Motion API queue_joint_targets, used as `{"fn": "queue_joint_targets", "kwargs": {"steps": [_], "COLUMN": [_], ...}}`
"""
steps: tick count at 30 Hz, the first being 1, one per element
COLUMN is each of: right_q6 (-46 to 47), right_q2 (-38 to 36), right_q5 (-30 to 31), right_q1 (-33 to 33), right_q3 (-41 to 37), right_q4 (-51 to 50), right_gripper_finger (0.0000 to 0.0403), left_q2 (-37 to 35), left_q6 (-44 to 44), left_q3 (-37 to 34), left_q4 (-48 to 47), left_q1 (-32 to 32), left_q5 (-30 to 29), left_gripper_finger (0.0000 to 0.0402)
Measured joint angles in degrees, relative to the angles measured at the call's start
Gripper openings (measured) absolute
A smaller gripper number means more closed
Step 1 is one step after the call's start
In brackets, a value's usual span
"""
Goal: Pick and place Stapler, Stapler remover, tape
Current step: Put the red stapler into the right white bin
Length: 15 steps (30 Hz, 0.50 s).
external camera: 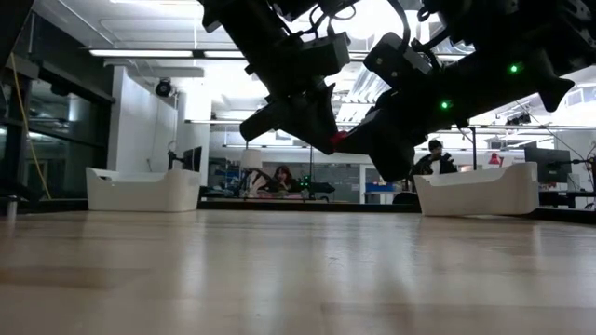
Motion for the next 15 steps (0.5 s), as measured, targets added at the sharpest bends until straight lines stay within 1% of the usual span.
{"fn": "queue_joint_targets", "kwargs": {"steps": [15], "right_q6": [0.43], "right_q2": [0.0], "right_q5": [-0.09], "right_q1": [0.01], "right_q3": [0.0], "right_q4": [-0.01], "right_gripper_finger": [0.0058], "left_q2": [0.0], "left_q6": [0.22], "left_q3": [0.02], "left_q4": [-0.16], "left_q1": [-0.02], "left_q5": [0.32], "left_gripper_finger": [0.0084]}}
